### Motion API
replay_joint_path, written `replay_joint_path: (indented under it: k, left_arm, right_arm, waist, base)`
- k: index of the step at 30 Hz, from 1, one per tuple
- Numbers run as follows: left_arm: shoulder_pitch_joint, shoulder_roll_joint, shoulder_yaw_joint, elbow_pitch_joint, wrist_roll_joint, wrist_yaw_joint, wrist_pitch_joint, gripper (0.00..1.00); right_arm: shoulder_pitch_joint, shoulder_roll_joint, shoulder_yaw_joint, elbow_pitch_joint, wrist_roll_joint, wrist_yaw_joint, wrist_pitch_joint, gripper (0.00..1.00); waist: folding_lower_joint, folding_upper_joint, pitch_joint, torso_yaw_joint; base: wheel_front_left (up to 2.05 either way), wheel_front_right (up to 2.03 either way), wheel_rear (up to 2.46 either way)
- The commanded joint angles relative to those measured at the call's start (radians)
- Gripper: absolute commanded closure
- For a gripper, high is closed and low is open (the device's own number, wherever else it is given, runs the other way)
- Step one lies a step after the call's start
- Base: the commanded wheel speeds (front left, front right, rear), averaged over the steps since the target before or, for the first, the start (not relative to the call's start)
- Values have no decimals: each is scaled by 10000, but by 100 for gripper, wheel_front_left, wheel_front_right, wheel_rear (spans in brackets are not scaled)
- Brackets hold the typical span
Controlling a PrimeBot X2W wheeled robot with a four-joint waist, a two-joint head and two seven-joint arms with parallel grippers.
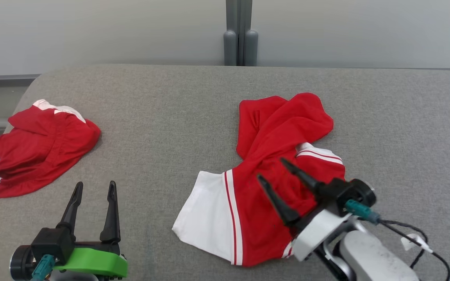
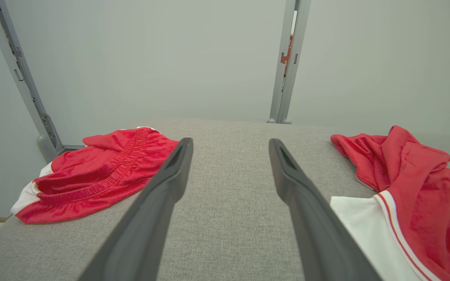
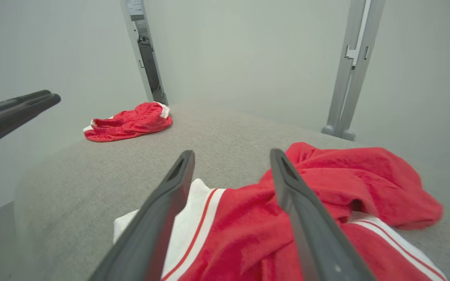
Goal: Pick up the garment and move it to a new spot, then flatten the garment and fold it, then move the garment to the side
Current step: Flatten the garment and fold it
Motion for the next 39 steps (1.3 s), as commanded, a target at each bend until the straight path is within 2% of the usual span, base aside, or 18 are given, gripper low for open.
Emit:
replay_joint_path:
  k: [1,5,11,20,25,26,28,34,39]
  left_arm:
    - [132,-19,29,-53,63,-25,-9,0]
    - [116,-56,18,-78,79,-25,-9,0]
    - [31,-78,-4,-56,35,-25,-9,0]
    - [-194,-52,-82,-81,56,-25,-9,0]
    - [-179,-47,-81,-128,102,-25,-9,0]
    - [-181,-47,-73,-126,102,-25,-9,0]
    - [-202,-31,-49,-114,86,-25,-9,0]
    - [-216,-52,30,-80,105,-25,-9,0]
    - [-180,-82,46,-37,98,-25,-9,0]
  right_arm:
    - [225,-125,-361,7,-170,-17,-30,0]
    - [415,-423,-1757,313,-477,-17,-30,0]
    - [656,-481,-3062,1390,-769,-17,-30,0]
    - [243,-234,-3819,3566,-1149,-17,-30,0]
    - [-11,7,-3793,4625,-1113,-17,-30,0]
    - [-84,64,-3743,4792,-1030,-17,-30,24]
    - [-213,162,-3616,5076,-863,-17,-29,100]
    - [-475,-116,-3699,5249,-589,-19,-18,100]
    - [-455,-940,-4127,5162,-707,-19,-19,100]
  waist:
    - [0,0,-1,-48]
    - [0,0,43,-79]
    - [0,0,126,-59]
    - [0,0,349,59]
    - [0,0,470,149]
    - [0,0,490,157]
    - [0,0,525,163]
    - [0,0,495,69]
    - [0,0,379,-48]
  base:
    - [0,0,0]
    - [0,0,0]
    - [0,0,0]
    - [0,0,0]
    - [0,0,0]
    - [0,0,0]
    - [0,0,0]
    - [0,0,0]
    - [0,0,0]
